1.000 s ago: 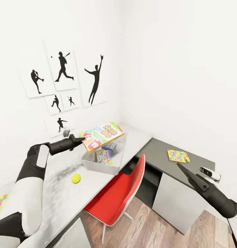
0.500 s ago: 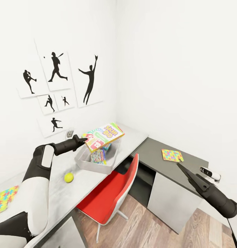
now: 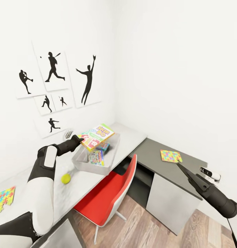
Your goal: Put all the toys in the child's room - the three board games (two on the bed and one on the table), the two jigsaw puzzles on the table, and the tennis ball on the table - inside the toy box on the table in the child's room.
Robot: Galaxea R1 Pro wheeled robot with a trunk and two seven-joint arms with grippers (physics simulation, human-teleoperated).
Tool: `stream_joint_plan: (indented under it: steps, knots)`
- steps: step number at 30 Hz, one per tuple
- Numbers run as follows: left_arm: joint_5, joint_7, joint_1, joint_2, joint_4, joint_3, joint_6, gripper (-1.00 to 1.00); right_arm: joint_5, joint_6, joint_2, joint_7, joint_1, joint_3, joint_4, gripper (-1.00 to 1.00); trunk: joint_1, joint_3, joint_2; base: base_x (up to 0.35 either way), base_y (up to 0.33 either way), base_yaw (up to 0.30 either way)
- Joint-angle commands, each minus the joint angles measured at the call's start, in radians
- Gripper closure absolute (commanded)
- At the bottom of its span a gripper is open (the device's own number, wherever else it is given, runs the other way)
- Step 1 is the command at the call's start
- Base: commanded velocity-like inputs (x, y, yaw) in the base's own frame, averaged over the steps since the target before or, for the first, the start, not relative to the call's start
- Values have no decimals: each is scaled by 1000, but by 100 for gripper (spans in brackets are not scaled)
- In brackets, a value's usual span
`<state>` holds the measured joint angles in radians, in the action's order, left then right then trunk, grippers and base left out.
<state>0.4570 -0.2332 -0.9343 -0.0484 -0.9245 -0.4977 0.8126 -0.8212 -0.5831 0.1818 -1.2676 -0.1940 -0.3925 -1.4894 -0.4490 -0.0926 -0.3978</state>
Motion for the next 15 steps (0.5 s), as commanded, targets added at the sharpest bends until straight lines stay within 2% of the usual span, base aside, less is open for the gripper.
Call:
stream_joint_plan:
  steps: [1,6,10,15]
  knots:
    - [1,7,-2,-7,0,-6,0,100,-4,-9,0,-1,-1,0,0,-100,-1,-2,-2,216,75,0]
    - [2,43,-1,-30,-1,-7,-11,100,-4,-8,1,-1,-1,0,0,-100,-1,-2,-2,127,24,0]
    - [2,54,-1,-35,-1,-7,-15,100,-4,-8,0,-1,-1,0,1,-100,-1,-2,-2,50,4,0]
    - [2,56,-1,-36,-1,-7,-15,100,-4,-9,0,-1,0,0,1,-100,-1,-2,-2,230,-37,0]
